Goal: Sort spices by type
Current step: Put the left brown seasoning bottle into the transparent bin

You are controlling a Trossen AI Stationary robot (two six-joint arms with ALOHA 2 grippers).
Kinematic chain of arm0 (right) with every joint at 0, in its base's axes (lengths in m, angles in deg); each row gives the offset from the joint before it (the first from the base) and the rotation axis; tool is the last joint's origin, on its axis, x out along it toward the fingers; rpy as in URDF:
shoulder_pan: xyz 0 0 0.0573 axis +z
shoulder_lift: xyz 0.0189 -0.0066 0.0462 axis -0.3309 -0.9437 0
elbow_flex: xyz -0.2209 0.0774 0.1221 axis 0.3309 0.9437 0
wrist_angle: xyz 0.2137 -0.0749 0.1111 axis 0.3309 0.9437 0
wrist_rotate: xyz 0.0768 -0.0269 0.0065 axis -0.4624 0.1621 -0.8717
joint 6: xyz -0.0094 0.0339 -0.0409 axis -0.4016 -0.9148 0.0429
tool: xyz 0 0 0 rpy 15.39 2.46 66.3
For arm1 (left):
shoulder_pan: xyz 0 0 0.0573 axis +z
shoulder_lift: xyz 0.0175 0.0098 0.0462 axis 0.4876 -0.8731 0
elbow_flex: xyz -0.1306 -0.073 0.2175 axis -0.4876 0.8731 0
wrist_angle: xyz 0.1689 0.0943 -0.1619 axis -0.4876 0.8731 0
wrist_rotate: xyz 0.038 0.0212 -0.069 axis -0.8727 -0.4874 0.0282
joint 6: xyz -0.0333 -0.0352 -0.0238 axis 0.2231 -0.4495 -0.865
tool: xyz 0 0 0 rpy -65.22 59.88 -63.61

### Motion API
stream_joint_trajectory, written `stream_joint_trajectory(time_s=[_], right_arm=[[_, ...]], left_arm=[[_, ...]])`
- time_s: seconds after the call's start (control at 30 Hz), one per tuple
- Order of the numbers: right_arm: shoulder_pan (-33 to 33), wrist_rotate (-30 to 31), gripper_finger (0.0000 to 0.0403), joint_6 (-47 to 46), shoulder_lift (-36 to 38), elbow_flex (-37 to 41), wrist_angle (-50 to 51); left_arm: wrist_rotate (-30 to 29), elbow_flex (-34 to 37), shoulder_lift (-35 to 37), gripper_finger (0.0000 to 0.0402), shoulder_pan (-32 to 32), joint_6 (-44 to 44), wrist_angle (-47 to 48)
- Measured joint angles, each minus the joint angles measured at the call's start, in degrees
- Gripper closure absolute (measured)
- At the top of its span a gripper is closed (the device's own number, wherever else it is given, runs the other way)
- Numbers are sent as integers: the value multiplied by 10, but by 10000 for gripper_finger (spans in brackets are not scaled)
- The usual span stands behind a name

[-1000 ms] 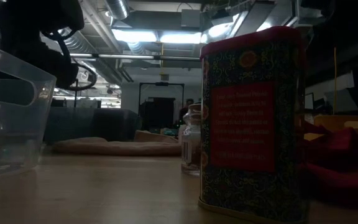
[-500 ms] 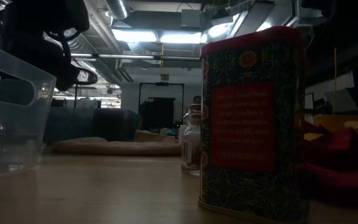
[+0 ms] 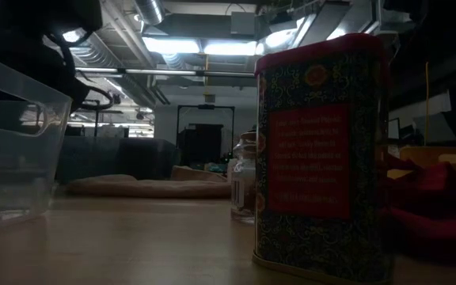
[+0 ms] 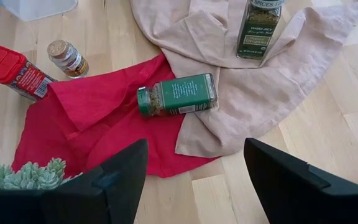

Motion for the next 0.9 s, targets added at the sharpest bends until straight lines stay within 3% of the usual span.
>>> stream_joint_trajectory(time_s=[0.67, 0.9], right_arm=[[0, 0, 136, 0, 0, 0, 0], [0, 0, 136, 0, 0, 0, 0]], left_arm=[[-13, 13, -2, 153, -55, -50, -8], [-25, 13, -1, 207, -55, -53, -9]])
